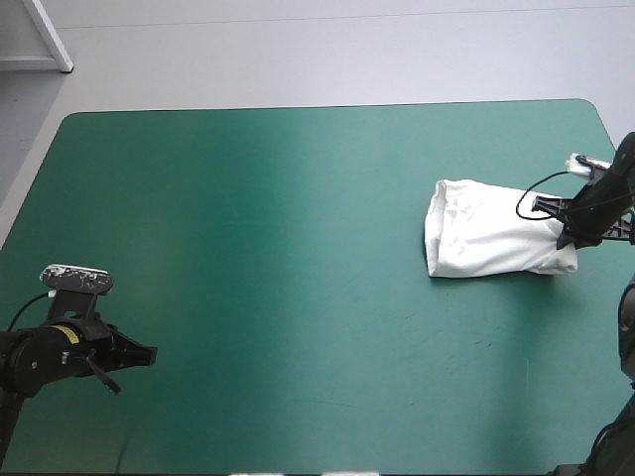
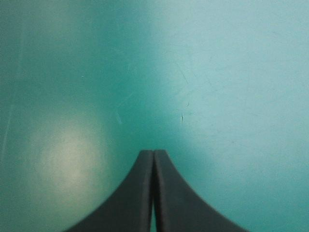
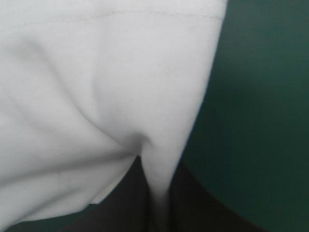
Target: Fold the cloth
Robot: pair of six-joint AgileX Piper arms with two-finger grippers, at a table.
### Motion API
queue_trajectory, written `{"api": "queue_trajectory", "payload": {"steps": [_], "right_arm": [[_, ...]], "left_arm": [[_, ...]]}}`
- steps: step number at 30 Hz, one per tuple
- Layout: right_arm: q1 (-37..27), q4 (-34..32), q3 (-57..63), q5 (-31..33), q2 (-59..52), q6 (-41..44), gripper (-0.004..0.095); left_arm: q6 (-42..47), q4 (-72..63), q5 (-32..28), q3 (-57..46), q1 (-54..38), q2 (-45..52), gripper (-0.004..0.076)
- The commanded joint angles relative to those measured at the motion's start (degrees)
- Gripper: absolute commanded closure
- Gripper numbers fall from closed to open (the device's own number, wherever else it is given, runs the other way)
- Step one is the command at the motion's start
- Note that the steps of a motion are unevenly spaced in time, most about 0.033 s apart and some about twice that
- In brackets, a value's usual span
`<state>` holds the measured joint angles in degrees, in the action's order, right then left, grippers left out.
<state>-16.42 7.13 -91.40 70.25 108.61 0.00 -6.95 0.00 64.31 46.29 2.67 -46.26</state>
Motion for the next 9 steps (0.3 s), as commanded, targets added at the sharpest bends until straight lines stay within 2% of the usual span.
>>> {"api": "queue_trajectory", "payload": {"steps": [1, 2, 5, 7, 9], "right_arm": [[-1.08, 0.7, -1.13, 1.33, -3.93, 0.0, 0.0682], [-1.08, 0.6, -1.13, 1.43, -4.29, 0.0, 0.0597], [-1.08, 0.48, -1.13, 1.43, -5.55, 1.81, 0.0238], [-1.08, -0.06, -1.13, 1.43, -6.85, 3.37, 0.0074], [-1.08, -0.06, -1.13, 1.43, -8.3, 3.37, 0.0024]], "left_arm": [[-0.05, -0.58, -2.18, 1.33, 0.01, 0.31, 0.0734], [-0.05, -0.58, -2.18, 1.33, 0.01, 0.31, 0.0734], [-0.05, -0.58, -2.18, 1.33, 0.01, 0.31, 0.0734], [-0.05, -0.58, -2.18, 1.33, 0.01, 0.31, 0.0734], [-0.05, -0.58, -2.18, 1.33, 0.01, 0.31, 0.0734]]}}
